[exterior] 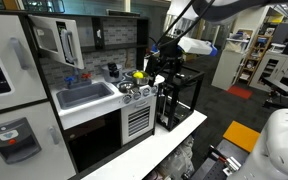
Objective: Remove the yellow object from the silver pot and put it on the right cupboard
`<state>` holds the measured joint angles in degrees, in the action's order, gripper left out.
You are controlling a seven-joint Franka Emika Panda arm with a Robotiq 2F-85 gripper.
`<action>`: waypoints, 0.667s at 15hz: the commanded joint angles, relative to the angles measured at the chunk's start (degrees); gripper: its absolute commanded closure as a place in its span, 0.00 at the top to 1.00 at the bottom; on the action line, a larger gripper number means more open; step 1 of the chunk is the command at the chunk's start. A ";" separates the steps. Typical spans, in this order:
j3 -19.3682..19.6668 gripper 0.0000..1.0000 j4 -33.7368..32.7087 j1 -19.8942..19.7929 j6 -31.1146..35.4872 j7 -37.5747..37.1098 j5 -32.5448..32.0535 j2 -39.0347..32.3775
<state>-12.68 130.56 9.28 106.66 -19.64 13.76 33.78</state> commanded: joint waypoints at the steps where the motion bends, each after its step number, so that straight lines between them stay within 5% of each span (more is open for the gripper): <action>1: 2.98 1.00 4.95 -1.70 1.81 4.27 -0.89 3.88; 6: 9.25 1.00 5.01 -4.38 1.39 14.04 -5.70 4.70; 10: 16.00 1.00 1.99 -7.08 1.91 21.08 -6.73 -1.13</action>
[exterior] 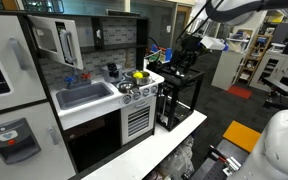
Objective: Remove the yellow object from the silver pot and put it on the right cupboard
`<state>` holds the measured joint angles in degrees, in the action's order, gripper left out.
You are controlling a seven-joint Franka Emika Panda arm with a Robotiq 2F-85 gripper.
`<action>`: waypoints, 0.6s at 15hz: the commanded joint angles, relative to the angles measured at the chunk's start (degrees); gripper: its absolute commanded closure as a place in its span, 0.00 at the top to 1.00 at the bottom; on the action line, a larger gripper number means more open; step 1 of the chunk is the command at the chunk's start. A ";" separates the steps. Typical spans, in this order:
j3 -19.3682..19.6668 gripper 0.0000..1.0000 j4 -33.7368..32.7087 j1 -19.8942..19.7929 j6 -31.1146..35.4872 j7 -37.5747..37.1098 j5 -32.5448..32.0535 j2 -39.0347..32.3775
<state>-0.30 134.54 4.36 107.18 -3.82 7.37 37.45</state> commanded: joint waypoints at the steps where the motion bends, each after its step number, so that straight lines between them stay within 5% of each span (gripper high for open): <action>1: 4.97 1.00 -2.89 -2.86 1.87 6.45 -0.37 -6.89; 4: 7.66 1.00 -6.49 -3.33 3.43 9.77 0.85 -13.53; 9: 5.56 1.00 -15.04 -2.36 4.16 11.44 -0.14 -22.18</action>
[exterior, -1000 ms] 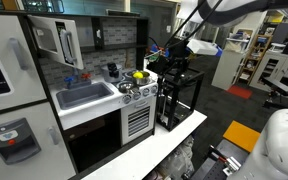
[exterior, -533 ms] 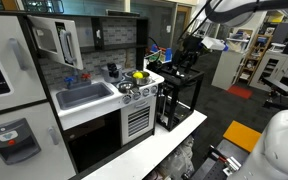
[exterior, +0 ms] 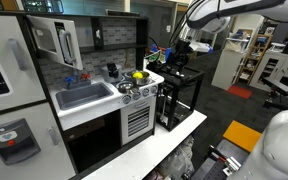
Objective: Remove the yellow object from the silver pot and put it on the right cupboard
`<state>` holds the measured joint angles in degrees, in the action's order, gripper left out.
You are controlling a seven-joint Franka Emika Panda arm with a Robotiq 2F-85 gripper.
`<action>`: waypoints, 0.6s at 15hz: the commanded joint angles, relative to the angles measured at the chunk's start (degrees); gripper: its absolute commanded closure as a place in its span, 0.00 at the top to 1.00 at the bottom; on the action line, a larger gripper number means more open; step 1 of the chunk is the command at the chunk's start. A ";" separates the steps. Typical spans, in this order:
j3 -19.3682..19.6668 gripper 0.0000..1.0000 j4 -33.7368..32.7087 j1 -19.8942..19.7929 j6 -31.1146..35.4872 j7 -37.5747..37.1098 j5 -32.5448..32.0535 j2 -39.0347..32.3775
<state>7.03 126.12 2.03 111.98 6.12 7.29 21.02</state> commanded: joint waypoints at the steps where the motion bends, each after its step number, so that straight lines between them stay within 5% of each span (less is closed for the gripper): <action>1: -2.24 1.00 -8.83 -0.06 -1.45 1.51 -0.26 -7.39; 4: -3.04 1.00 -14.85 -0.01 -7.35 0.59 1.53 -11.45; 5: -3.44 1.00 -9.97 -0.60 -3.04 0.35 0.53 -7.97; 9: -3.73 1.00 -13.44 -0.62 -5.62 0.32 0.99 -10.63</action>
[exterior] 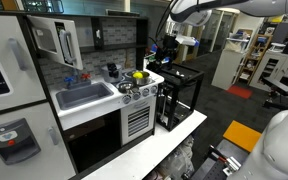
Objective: Remove the yellow object from the silver pot and put it on the right cupboard
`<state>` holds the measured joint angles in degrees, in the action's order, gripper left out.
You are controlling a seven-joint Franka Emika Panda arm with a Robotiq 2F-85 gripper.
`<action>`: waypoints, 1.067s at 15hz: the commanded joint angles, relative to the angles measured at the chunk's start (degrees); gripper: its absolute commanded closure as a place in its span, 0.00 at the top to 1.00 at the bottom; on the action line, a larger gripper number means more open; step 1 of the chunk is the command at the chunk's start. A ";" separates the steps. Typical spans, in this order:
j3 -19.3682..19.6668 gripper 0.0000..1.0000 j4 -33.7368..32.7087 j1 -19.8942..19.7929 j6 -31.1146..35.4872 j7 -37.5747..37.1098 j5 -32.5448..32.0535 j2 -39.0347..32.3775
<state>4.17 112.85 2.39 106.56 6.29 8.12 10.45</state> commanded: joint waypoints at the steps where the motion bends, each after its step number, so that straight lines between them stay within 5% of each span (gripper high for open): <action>1: -0.88 1.00 -0.26 -0.98 -0.32 0.14 0.17 -0.12; 16: -0.03 1.00 -4.49 -3.92 12.17 -4.61 -2.42 -7.19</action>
<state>4.67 111.28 -0.62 115.83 4.15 5.99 7.31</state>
